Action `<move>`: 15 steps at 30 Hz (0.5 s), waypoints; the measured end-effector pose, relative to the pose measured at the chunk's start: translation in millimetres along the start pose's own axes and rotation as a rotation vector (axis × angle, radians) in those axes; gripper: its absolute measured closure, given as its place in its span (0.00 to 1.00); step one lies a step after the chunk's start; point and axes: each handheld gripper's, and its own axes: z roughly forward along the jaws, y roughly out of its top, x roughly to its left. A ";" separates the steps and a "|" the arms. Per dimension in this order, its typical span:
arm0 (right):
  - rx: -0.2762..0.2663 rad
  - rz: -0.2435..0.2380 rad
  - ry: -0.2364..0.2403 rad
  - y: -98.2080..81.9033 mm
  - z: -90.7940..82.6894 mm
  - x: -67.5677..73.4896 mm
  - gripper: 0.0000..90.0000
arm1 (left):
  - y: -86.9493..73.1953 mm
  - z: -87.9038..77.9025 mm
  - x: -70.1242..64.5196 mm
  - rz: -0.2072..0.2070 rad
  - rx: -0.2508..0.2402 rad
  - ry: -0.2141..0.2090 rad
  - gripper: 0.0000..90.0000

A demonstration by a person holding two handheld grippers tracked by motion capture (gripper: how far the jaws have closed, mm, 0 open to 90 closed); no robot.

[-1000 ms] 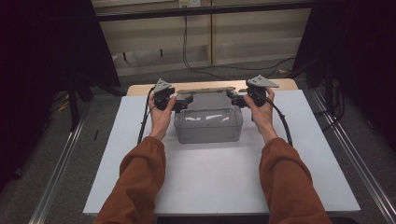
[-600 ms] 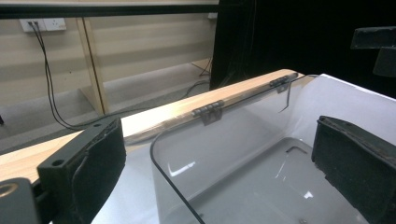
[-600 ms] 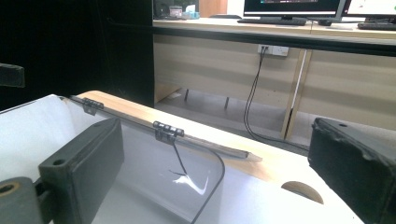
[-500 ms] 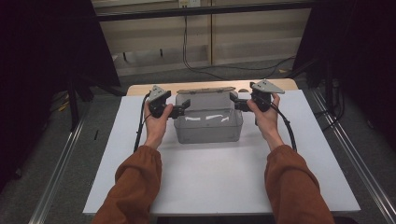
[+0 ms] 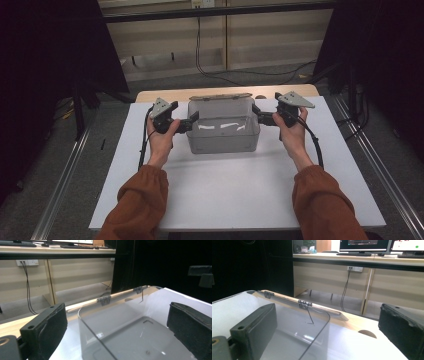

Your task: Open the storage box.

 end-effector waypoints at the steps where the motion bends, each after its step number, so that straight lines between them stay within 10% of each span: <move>1: -0.005 -0.004 0.000 -0.2 -3.1 0.0 0.02 | -0.9 -2.3 0.2 0.001 -0.005 -0.002 0.03; 15: -0.018 -0.026 -0.024 -7.1 -43.6 0.8 0.01 | -13.1 -35.8 -7.7 -0.023 -0.039 0.005 0.03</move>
